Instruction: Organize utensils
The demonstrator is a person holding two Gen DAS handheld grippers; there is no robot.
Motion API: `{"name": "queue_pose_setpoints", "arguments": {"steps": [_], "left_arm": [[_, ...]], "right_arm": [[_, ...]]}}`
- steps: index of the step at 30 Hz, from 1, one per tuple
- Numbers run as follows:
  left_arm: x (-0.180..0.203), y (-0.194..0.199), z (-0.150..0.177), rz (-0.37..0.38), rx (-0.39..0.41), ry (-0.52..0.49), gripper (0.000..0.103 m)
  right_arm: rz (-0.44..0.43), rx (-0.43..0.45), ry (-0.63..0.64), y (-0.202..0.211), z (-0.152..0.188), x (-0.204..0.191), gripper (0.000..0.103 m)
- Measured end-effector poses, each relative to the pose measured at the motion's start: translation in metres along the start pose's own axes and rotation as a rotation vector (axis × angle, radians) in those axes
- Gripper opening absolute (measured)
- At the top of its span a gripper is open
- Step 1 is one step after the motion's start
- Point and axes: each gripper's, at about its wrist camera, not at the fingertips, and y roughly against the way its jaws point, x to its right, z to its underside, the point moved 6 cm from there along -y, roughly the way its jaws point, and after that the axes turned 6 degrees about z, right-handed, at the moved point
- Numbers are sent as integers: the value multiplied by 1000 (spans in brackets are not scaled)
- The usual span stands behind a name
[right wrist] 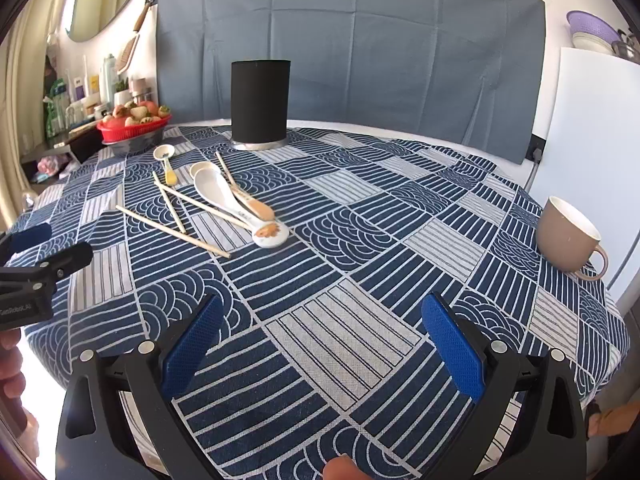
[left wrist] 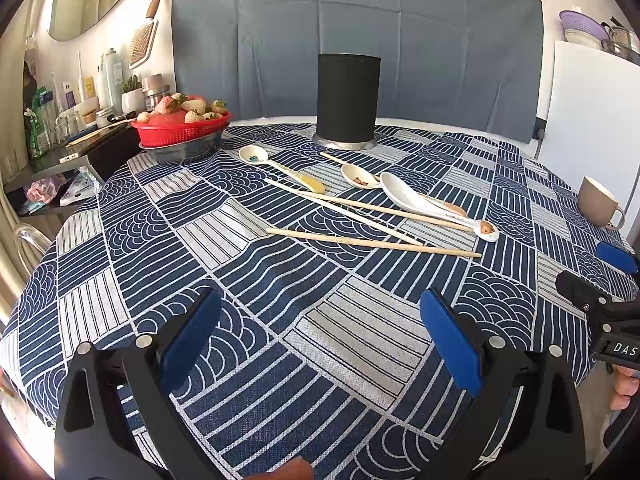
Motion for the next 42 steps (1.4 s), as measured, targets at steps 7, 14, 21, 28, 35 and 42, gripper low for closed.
{"name": "queue_pose_setpoints", "arguments": {"steps": [7,14,21,28,35,42], "left_arm": [[0,-4,-5,-4,-25,-3,97],[-4,-13,-15,-23,-55,-5,97],[-12,-24,-27,-62,-83,-3,97],[-21,-35,-38,-106,-114,12,97],[-31,-43,-50,-137,-149,56,97],[-36,-54,-55,-184,-213,82,97]], "right_arm": [[0,-2,0,-2,-9,3,95],[-8,-16,12,-11,-20,4,95],[-10,-18,46,-26,-39,2,95],[-33,-53,105,-50,-61,-4,95],[-63,-105,148,-78,-85,-7,95],[-107,-124,205,-101,-112,-20,95]]}}
